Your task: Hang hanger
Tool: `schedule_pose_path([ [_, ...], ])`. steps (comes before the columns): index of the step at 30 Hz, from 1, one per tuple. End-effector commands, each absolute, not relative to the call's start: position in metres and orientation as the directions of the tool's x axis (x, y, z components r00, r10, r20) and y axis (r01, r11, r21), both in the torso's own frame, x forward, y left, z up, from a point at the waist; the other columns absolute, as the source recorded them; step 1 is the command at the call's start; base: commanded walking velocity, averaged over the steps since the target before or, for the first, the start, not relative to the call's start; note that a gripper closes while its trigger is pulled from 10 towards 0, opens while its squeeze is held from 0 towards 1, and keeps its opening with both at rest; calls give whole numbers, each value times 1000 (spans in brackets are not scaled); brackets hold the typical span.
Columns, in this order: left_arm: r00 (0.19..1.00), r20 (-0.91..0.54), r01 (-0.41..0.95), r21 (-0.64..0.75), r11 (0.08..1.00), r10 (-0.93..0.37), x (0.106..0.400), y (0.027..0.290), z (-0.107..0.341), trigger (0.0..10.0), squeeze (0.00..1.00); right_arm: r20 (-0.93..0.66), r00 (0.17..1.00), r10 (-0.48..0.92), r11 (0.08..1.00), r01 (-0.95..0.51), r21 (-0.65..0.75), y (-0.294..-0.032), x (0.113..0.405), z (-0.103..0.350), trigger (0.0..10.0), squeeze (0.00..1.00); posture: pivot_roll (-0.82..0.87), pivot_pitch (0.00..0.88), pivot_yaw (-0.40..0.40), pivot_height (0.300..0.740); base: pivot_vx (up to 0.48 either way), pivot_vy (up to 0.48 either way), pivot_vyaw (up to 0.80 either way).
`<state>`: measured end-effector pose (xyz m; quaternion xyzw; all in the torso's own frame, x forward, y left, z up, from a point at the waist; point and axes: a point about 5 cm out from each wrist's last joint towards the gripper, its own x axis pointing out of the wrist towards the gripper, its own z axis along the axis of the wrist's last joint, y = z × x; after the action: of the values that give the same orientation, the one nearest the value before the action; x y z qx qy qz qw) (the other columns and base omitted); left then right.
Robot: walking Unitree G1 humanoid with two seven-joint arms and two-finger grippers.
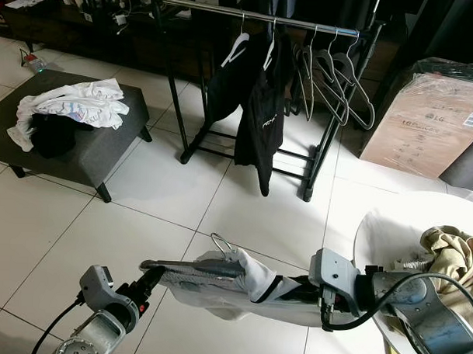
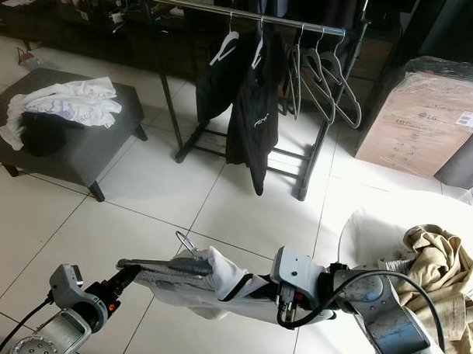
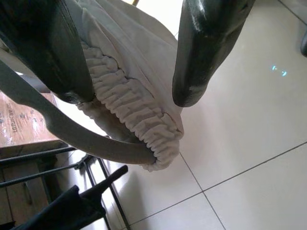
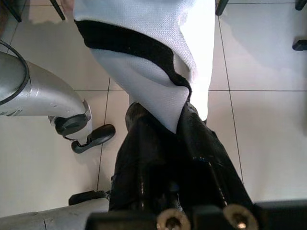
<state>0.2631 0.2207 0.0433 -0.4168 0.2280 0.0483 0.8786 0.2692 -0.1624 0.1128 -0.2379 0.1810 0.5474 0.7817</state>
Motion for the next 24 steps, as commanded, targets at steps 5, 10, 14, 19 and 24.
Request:
schedule_pose_path([
  [5, 863, -499, -334, -683, 650, -81, 258, 225, 33, 10000, 0, -522, 328, 788, 270, -945, -185, -160, 267, 121, 0, 0, -73, 205, -24, 740, 0, 0, 0],
  [10, 866, -497, -355, -686, 635, -53, 261, 227, 34, 10000, 0, -525, 323, 788, 265, -946, -184, -160, 267, 120, 0, 0, -73, 209, -25, 740, 0, 0, 0],
  [14, 861, -508, -384, -682, 622, -26, 262, 229, 33, 10000, 0, -526, 317, 789, 260, -949, -181, -159, 265, 120, 0, 0, -75, 210, -26, 740, 0, 0, 0],
  [19, 847, -531, -433, -664, 610, 23, 264, 233, 30, 10000, 0, -530, 308, 790, 253, -952, -176, -159, 264, 120, 0, 0, -75, 213, -26, 740, 0, 0, 0],
  [24, 833, -553, -446, -653, 613, 17, 265, 233, 28, 10000, 0, -532, 303, 791, 248, -953, -173, -158, 263, 120, 0, 0, -78, 213, -26, 740, 0, 0, 0],
])
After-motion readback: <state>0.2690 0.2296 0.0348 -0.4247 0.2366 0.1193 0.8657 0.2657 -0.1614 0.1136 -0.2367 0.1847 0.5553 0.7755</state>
